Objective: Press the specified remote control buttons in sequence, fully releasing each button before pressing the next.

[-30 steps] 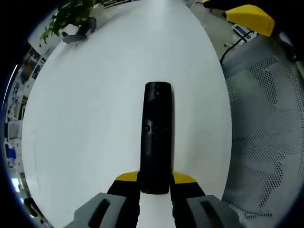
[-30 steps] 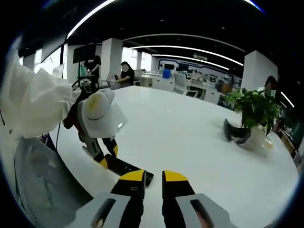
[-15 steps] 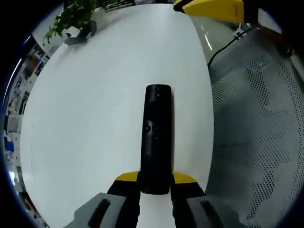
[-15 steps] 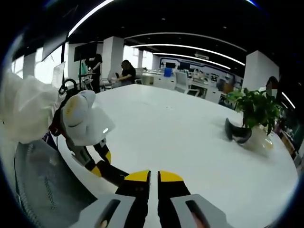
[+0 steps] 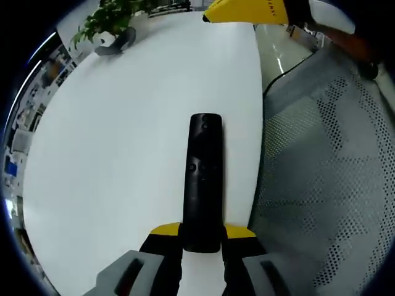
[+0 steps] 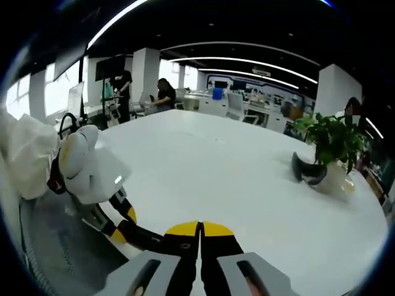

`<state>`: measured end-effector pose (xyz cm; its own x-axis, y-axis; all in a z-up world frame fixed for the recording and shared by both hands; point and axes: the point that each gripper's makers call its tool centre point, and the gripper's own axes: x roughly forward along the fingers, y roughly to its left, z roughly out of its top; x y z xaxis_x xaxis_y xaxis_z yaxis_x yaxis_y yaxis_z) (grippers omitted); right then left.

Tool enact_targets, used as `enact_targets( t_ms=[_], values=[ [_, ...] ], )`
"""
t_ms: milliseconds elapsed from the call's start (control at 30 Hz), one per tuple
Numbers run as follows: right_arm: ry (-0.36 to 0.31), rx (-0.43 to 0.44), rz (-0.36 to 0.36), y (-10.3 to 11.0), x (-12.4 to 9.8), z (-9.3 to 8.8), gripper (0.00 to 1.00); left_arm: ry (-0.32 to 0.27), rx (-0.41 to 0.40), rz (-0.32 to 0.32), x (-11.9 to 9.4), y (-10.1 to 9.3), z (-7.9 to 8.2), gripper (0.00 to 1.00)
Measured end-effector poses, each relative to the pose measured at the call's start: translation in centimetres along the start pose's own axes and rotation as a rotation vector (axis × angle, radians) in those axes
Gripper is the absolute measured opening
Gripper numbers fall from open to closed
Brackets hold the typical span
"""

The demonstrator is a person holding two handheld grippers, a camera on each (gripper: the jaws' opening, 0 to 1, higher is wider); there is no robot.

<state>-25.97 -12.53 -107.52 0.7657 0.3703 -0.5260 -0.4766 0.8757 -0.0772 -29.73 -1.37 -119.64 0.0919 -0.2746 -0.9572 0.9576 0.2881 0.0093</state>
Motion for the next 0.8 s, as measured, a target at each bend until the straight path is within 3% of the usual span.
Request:
enact_targets(
  t_ms=[300,433,567,700,800],
  values=[
    [0.021,0.003,0.006,-0.1,0.3,-0.4,0.00,-0.014,-0.033,0.006,0.0,-0.8,0.0,0.23],
    [0.085,0.006,0.039,0.4,0.9,-1.3,0.00,-0.035,-0.070,0.007,-0.1,-1.2,-0.1,0.23],
    [0.240,0.025,0.070,0.5,1.7,-3.8,0.00,-0.081,-0.092,0.012,-0.1,-1.4,-0.2,0.23],
    [0.301,0.146,0.148,0.8,2.8,-4.0,0.00,-0.121,-0.106,0.005,-0.2,-1.3,-0.2,0.23],
    [0.356,0.134,0.153,0.3,3.5,-4.5,0.00,-0.136,-0.101,0.006,-0.2,-1.4,-0.1,0.23]
  ],
)
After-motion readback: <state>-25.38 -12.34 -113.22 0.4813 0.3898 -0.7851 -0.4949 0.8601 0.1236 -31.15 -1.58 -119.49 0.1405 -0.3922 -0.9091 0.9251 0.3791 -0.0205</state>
